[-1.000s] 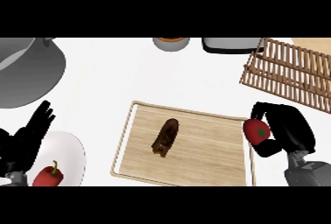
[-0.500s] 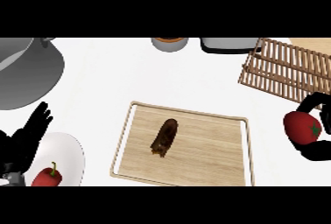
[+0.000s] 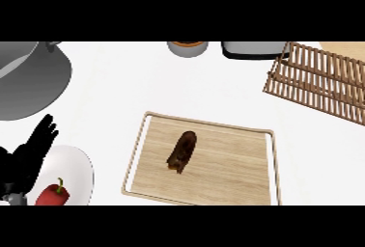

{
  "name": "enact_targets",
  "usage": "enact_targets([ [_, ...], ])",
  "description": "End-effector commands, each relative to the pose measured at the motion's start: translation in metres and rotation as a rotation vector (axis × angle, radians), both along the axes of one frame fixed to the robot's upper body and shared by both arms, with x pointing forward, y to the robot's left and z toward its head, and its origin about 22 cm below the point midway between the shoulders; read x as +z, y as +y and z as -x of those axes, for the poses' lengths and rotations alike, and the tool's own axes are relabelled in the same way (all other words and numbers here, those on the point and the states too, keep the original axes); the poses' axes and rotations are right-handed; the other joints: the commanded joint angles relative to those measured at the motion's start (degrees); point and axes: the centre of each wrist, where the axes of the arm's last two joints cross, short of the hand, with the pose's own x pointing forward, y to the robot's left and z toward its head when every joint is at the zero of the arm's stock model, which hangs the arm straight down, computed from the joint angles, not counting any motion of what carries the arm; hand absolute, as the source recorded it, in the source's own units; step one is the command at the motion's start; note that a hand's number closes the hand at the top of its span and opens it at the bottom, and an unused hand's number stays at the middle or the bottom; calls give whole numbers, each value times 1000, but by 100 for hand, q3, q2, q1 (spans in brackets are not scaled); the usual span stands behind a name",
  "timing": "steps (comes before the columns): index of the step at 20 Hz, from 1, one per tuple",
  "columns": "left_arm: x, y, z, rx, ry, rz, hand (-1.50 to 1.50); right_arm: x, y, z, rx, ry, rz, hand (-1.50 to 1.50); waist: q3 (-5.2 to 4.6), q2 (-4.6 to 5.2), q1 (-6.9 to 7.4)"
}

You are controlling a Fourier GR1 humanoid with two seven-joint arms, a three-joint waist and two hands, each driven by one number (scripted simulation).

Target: Pick the tomato from the tray and place it in the tiered shelf

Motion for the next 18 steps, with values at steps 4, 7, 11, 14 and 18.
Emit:
enact_targets([
  [4,7,-2,-1,-27,-9,16,0,74,-10,7,-77,-123,-30,150,-1,18,103],
  [7,3,-1,5,-19,7,-4,0,80,-21,17,-139,-143,10,150,3,17,77],
  [11,15,10,-7,-33,-18,3,0,123,-22,0,-229,-135,114,150,-2,32,136],
  [14,2,6,-19,-32,-3,16,0,110,-32,-11,-218,-98,137,150,2,33,89],
  [18,-1,-1,-12,-23,-19,2,0,125,-32,-32,-222,-82,168,150,1,34,114],
])
